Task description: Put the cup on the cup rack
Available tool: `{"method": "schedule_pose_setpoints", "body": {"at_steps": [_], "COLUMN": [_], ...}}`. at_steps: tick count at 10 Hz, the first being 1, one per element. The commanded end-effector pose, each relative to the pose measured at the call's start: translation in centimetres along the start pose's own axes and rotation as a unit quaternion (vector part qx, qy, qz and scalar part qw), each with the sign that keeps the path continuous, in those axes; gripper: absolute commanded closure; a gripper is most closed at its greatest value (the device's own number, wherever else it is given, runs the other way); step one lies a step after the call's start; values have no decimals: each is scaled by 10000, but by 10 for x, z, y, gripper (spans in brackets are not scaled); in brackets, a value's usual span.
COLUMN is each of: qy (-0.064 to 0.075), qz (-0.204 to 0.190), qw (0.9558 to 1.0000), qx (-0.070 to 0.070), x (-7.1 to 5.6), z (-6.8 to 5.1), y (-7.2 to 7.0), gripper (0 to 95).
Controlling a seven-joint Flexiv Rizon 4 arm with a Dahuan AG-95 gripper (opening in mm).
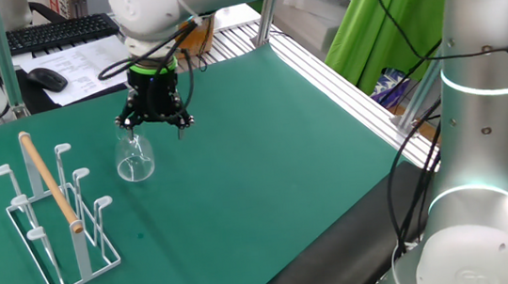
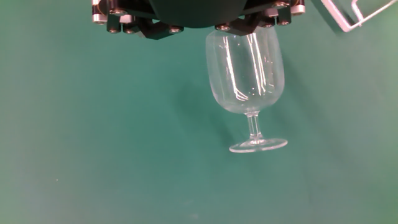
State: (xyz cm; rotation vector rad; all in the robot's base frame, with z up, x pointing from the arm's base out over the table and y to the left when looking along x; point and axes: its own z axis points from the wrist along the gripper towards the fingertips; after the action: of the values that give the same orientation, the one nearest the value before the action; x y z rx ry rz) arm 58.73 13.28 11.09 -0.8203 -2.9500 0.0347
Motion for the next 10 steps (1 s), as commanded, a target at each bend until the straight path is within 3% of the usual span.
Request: {"method": "schedule_pose_setpoints", "body": {"at_steps": [1,4,6,10], "qy": [34,6,-105,-146], "qz": [80,288,452,551], "qw": [10000,9995,9985,9978], "qx": [1,-139,-274,-327], "x": [-18,-15,-16,-18], "z": [0,1,9,18], "y": [15,14,15,18], "gripper": [0,0,0,0]}}
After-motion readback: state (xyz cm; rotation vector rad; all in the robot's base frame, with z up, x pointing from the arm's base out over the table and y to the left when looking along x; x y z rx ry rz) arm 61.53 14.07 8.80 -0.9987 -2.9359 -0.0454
